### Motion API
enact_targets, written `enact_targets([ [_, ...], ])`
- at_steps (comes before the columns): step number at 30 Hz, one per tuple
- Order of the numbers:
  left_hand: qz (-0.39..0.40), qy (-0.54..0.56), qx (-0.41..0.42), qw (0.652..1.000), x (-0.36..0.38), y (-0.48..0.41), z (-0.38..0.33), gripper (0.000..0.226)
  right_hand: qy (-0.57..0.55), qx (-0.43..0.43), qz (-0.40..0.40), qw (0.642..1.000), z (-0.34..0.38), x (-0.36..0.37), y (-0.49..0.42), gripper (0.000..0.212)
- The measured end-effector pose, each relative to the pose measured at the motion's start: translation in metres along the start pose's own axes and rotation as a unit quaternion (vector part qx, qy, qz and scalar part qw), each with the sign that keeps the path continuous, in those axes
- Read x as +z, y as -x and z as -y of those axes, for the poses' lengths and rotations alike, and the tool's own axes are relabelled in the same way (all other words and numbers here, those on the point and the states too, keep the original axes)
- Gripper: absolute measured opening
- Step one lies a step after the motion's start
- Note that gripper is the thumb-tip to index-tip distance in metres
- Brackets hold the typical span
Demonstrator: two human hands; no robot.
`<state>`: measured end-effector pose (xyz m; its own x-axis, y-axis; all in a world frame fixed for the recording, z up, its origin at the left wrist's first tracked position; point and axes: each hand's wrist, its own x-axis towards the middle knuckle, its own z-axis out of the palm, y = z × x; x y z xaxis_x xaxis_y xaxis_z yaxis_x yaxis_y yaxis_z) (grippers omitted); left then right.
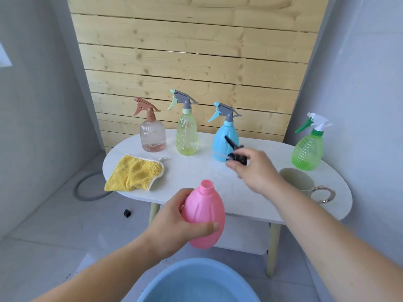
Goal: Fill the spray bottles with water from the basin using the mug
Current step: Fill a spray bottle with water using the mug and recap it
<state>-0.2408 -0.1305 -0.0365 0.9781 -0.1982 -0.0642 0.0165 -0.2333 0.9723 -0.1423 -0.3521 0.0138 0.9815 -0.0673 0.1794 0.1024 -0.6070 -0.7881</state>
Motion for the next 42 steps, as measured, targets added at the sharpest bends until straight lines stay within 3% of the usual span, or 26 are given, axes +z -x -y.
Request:
enact_targets([
  [6,-0.044,-0.031,0.022,0.998,-0.006,-0.021,-0.017,0.080,0.005,-0.126,-0.043,0.991,0.049,-0.059,0.009,0.025],
  [14,-0.093,-0.047,0.034,0.994,-0.002,-0.053,-0.026,0.069,0.059,-0.141,-0.058,0.987,0.058,-0.100,0.015,0.033],
  [26,-0.079,-0.020,0.019,0.996,0.012,-0.088,-0.020,0.092,0.099,-0.148,-0.112,0.978,0.047,-0.092,0.002,0.034],
  [33,-0.078,-0.015,0.013,0.997,0.019,-0.100,-0.018,0.077,0.106,-0.141,-0.130,0.976,0.040,-0.096,-0.005,0.033],
  [42,-0.075,-0.018,0.020,0.997,0.025,-0.114,-0.015,0.079,0.139,-0.179,-0.149,0.963,0.041,-0.074,-0.010,0.039],
])
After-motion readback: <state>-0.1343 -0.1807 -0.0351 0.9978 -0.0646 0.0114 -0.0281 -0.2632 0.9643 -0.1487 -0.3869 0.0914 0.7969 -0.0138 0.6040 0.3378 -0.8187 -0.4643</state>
